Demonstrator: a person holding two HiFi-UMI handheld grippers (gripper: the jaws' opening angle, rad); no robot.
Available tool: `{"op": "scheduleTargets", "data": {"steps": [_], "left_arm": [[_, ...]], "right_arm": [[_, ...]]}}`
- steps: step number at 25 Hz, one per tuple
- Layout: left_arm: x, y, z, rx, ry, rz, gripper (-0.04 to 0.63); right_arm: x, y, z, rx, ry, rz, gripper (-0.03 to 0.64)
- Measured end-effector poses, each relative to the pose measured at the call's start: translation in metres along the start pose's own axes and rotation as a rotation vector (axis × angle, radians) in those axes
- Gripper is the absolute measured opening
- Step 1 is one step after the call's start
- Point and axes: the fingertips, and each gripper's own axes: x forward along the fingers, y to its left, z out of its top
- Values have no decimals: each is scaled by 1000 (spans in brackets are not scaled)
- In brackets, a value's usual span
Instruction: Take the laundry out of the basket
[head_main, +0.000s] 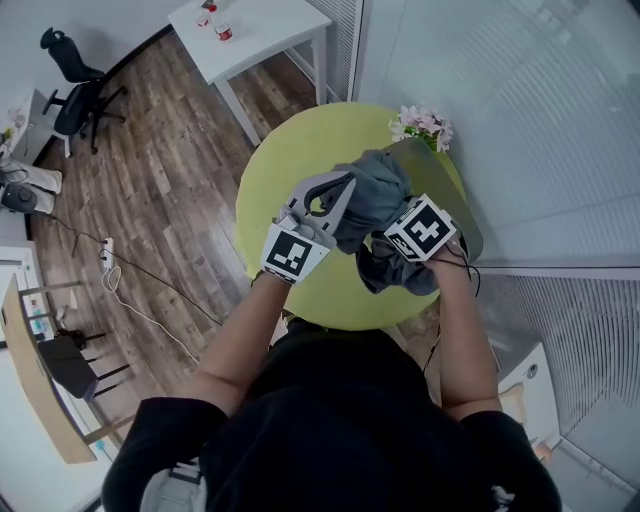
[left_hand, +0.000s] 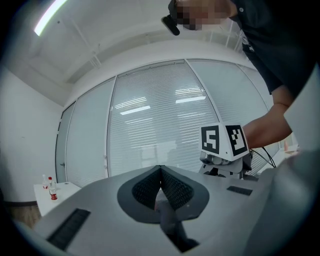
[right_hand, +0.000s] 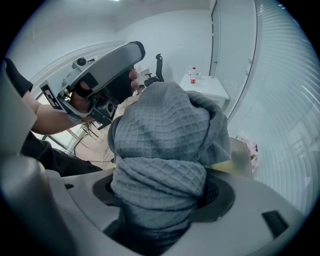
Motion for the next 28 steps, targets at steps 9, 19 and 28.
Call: {"op": "scheduleTargets", "data": {"steps": [9, 19, 28], "left_arm": [[-62, 31, -5, -1, 5, 48, 3], [-129, 61, -27, -14, 26, 110, 3], [-185, 78, -56, -46, 74, 146, 3]], "right_arm": [[18, 54, 39, -35, -9, 8, 360], [62, 103, 72, -96, 8, 20, 360], [111, 149, 84, -110, 13, 48, 360]]}}
